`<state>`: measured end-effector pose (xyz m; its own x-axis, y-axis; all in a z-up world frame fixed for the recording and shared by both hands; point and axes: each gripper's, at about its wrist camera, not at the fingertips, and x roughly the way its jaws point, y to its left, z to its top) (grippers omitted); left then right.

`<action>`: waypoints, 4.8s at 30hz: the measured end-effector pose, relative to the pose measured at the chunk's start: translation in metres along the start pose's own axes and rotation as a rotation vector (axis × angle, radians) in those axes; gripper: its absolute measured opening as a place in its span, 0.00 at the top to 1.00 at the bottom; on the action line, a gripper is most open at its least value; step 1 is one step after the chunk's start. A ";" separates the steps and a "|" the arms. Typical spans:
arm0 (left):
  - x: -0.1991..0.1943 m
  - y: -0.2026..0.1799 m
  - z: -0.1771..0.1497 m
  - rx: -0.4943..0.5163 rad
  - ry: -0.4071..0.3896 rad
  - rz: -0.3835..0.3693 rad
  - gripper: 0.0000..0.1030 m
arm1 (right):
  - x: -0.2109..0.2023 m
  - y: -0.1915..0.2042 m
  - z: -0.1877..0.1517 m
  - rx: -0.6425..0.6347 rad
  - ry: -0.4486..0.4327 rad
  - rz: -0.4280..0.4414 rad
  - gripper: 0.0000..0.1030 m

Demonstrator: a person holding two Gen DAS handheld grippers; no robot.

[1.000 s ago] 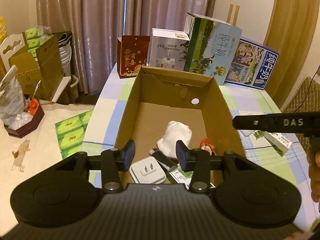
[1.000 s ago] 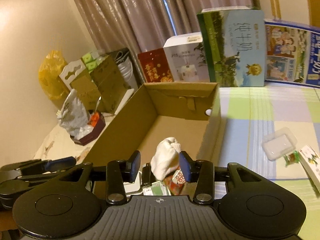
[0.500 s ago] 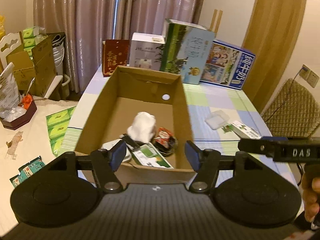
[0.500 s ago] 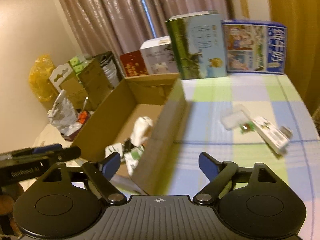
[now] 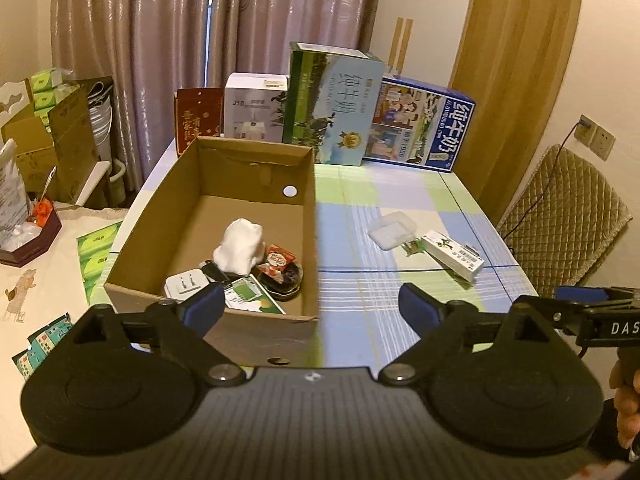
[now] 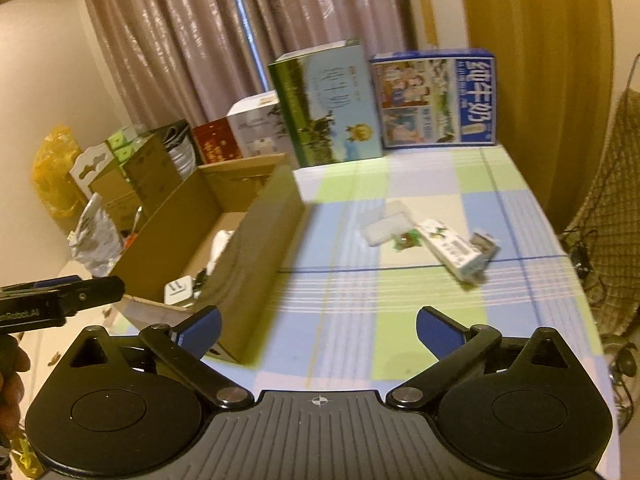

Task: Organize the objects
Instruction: 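Withdraw both open tools from the box back toward the table, then grasp the white ointment box with the left tool while the right tool grasps the clear snack packet, then carry the ointment box with the left tool while the right tool carries the snack packet over the box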

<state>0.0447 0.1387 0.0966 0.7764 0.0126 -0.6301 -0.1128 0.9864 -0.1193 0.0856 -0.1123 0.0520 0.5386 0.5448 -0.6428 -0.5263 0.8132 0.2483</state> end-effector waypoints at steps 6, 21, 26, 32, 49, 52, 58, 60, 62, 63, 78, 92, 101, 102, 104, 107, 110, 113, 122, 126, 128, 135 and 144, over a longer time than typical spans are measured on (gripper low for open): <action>-0.002 -0.019 0.000 0.023 -0.009 -0.031 0.01 | -0.011 -0.027 -0.007 0.017 -0.015 -0.050 0.02; 0.048 -0.098 0.003 0.134 0.039 -0.120 0.01 | -0.026 -0.122 -0.004 0.090 -0.052 -0.204 0.02; 0.085 -0.124 0.005 0.156 0.079 -0.144 0.01 | -0.013 -0.151 0.003 0.115 -0.056 -0.230 0.02; 0.138 -0.149 0.012 0.162 0.112 -0.181 0.02 | 0.023 -0.180 0.012 0.131 -0.041 -0.263 0.14; 0.307 -0.214 0.027 0.150 0.235 -0.300 0.16 | 0.125 -0.238 0.013 0.167 0.066 -0.317 0.49; 0.331 -0.223 0.025 0.134 0.267 -0.315 0.30 | 0.128 -0.245 0.010 0.194 0.073 -0.317 0.49; 0.350 -0.221 0.016 0.194 0.306 -0.273 0.60 | 0.132 -0.244 0.012 0.211 0.073 -0.264 0.49; 0.345 -0.209 0.014 0.231 0.301 -0.243 0.68 | 0.139 -0.241 0.015 0.212 0.075 -0.235 0.49; 0.339 -0.194 0.010 0.254 0.299 -0.237 0.68 | 0.149 -0.237 0.018 0.216 0.080 -0.191 0.49; 0.334 -0.186 0.008 0.268 0.298 -0.230 0.68 | 0.154 -0.235 0.020 0.223 0.079 -0.163 0.49; 0.274 -0.149 -0.037 0.287 0.240 -0.188 0.68 | 0.218 -0.192 0.024 0.070 0.125 -0.194 0.61; 0.215 -0.119 -0.078 0.238 0.244 -0.184 0.56 | 0.150 -0.156 -0.019 0.041 0.238 -0.106 0.56; 0.227 -0.123 -0.072 0.272 0.227 -0.178 0.56 | 0.174 -0.138 -0.018 -0.059 0.243 -0.138 0.56; 0.228 -0.123 -0.072 0.276 0.227 -0.178 0.57 | 0.178 -0.135 -0.019 -0.076 0.255 -0.144 0.56; 0.232 -0.124 -0.072 0.277 0.227 -0.179 0.57 | 0.184 -0.131 -0.022 -0.116 0.276 -0.169 0.56; 0.239 -0.125 -0.072 0.275 0.236 -0.185 0.61 | 0.187 -0.129 -0.024 -0.150 0.276 -0.187 0.64; 0.244 -0.130 -0.072 0.297 0.250 -0.191 0.68 | 0.186 -0.133 -0.023 -0.129 0.281 -0.194 0.67; 0.247 -0.134 -0.074 0.324 0.261 -0.182 0.68 | 0.181 -0.135 -0.024 -0.115 0.272 -0.205 0.67; 0.205 -0.131 -0.077 0.293 0.249 -0.173 0.68 | 0.148 -0.136 -0.019 -0.004 0.199 -0.171 0.67; 0.182 -0.127 -0.082 0.280 0.250 -0.168 0.68 | 0.119 -0.124 -0.028 0.041 0.177 -0.139 0.67; 0.171 -0.125 -0.084 0.271 0.252 -0.166 0.68 | 0.105 -0.116 -0.032 0.047 0.173 -0.129 0.67; 0.117 -0.114 -0.073 0.230 0.194 -0.143 0.68 | 0.056 -0.083 -0.036 0.036 0.131 -0.113 0.67; 0.056 -0.098 -0.057 0.193 0.103 -0.113 0.68 | 0.011 -0.036 -0.037 -0.019 0.073 -0.067 0.67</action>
<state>0.0642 0.0330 0.0298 0.7088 -0.1066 -0.6973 0.0991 0.9938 -0.0512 0.0862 -0.1432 0.0094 0.5242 0.4722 -0.7087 -0.5033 0.8431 0.1895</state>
